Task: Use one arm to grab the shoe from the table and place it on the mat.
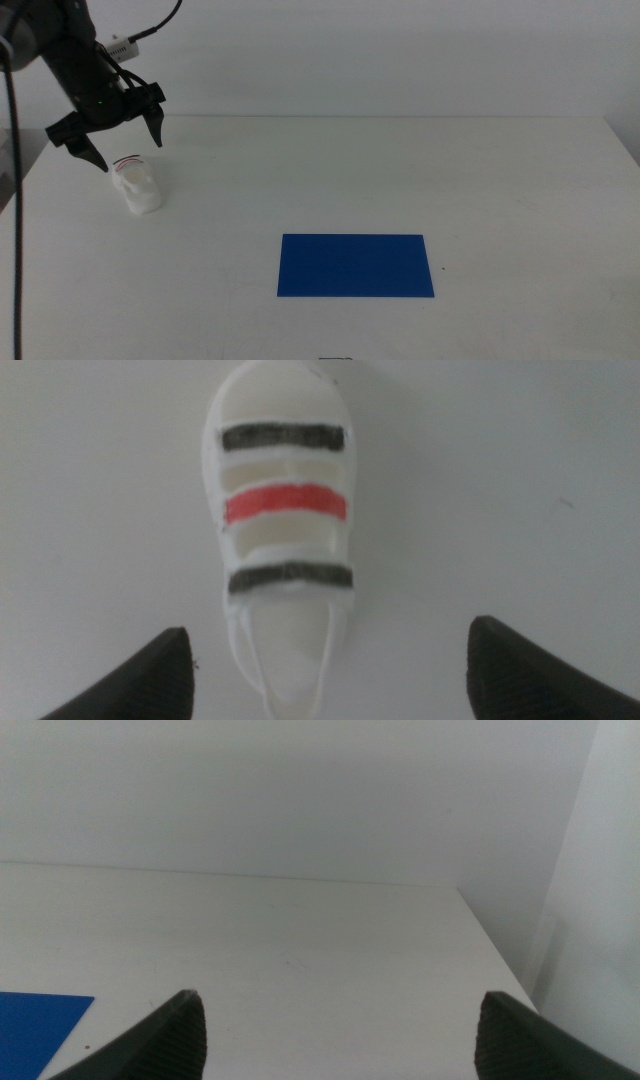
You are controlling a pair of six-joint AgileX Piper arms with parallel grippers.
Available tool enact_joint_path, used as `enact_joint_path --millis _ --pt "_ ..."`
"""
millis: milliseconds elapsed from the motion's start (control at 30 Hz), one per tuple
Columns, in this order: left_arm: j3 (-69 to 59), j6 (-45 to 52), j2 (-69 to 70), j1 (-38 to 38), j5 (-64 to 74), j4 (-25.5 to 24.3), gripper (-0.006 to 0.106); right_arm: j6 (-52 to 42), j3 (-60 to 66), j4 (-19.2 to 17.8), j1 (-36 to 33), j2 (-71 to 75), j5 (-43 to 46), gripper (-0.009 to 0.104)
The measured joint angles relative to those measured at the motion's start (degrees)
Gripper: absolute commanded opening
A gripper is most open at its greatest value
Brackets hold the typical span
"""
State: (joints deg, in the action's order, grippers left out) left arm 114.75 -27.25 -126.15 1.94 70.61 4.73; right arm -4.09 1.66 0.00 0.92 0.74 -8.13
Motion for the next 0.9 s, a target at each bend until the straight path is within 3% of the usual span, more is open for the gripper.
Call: enact_joint_path --millis 567,733,900 --pt "1.3 -2.4 -7.4 0.0 -0.2 -3.1 0.091 0.0 0.0 0.0 0.0 0.0 0.0 0.094" --pt "1.3 -2.4 -7.8 0.0 -1.1 -3.5 0.079 0.0 0.0 0.0 0.0 0.0 0.0 0.094" --pt "1.3 -2.4 -7.8 0.0 -1.1 -4.0 0.053 0.0 0.0 0.0 0.0 0.0 0.0 0.094"
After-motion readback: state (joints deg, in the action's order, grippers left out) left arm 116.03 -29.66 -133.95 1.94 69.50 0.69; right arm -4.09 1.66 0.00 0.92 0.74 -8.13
